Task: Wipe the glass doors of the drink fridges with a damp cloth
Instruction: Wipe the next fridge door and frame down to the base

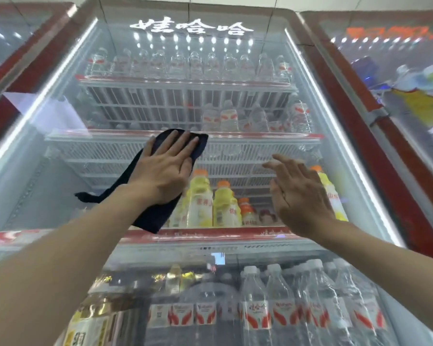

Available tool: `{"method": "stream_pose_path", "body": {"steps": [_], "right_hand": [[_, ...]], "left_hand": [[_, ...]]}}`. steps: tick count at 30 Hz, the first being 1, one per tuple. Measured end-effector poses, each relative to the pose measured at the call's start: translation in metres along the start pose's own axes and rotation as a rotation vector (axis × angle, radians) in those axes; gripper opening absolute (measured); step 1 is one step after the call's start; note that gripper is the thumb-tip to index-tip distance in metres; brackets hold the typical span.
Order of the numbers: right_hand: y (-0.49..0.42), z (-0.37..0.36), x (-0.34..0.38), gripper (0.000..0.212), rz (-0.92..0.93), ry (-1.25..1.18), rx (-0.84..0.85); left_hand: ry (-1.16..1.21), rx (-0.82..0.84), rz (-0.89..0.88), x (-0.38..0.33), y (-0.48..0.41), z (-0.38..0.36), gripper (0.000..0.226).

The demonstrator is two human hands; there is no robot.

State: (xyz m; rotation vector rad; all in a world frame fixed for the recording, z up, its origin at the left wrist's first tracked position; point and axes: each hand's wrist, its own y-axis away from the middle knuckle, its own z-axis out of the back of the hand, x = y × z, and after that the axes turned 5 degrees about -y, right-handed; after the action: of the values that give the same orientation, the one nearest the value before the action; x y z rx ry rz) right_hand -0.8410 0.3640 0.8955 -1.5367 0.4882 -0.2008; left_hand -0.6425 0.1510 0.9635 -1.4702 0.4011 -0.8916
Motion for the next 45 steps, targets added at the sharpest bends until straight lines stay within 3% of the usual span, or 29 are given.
{"method": "stream_pose_path", "body": {"steps": [5, 7, 10, 12, 15, 22, 24, 28, 30, 35, 40, 42, 45], "right_hand": [[0.001, 0.000, 0.001, 0.049, -0.004, -0.070, -0.002], [0.001, -0.001, 0.002, 0.047, -0.005, -0.114, -0.018], [0.001, 0.011, -0.002, 0.046, -0.080, -0.374, -0.047], [0.004, 0.023, -0.018, 0.046, -0.070, -0.257, -0.054], [0.017, 0.032, -0.049, 0.048, -0.023, 0.017, -0.002], [0.024, 0.029, -0.060, 0.049, -0.055, -0.037, 0.037], [0.025, 0.029, -0.059, 0.050, -0.056, -0.053, 0.043], [0.027, 0.038, -0.067, 0.047, -0.080, -0.220, 0.033], [0.037, 0.048, -0.087, 0.047, -0.028, -0.103, 0.022], [0.060, 0.058, -0.116, 0.050, -0.079, -0.052, 0.060], [0.061, 0.058, -0.116, 0.055, -0.081, -0.084, 0.049], [0.061, 0.057, -0.116, 0.056, -0.073, -0.121, 0.055], [0.059, 0.063, -0.122, 0.053, -0.042, -0.194, 0.069]], "left_hand": [[0.038, 0.011, 0.099, -0.042, 0.016, -0.001, 0.061], [0.031, 0.005, -0.006, -0.081, 0.043, -0.004, 0.064], [0.040, 0.029, -0.254, -0.107, 0.070, -0.008, 0.064], [0.038, 0.028, -0.340, -0.089, 0.050, -0.004, 0.064], [0.005, 0.018, -0.215, -0.071, 0.005, 0.002, 0.062], [0.062, 0.019, 0.062, -0.114, 0.000, -0.003, 0.059], [0.077, 0.019, -0.013, -0.145, 0.022, -0.003, 0.062], [0.029, 0.037, -0.361, -0.187, 0.072, -0.009, 0.064], [0.012, 0.027, -0.396, -0.175, 0.052, -0.006, 0.065], [-0.017, 0.003, -0.120, -0.169, -0.037, 0.001, 0.057], [0.045, 0.021, -0.030, -0.190, -0.024, -0.003, 0.057], [0.046, 0.024, -0.074, -0.210, 0.004, -0.004, 0.060], [0.039, -0.003, -0.328, -0.237, 0.050, -0.012, 0.062]]}}
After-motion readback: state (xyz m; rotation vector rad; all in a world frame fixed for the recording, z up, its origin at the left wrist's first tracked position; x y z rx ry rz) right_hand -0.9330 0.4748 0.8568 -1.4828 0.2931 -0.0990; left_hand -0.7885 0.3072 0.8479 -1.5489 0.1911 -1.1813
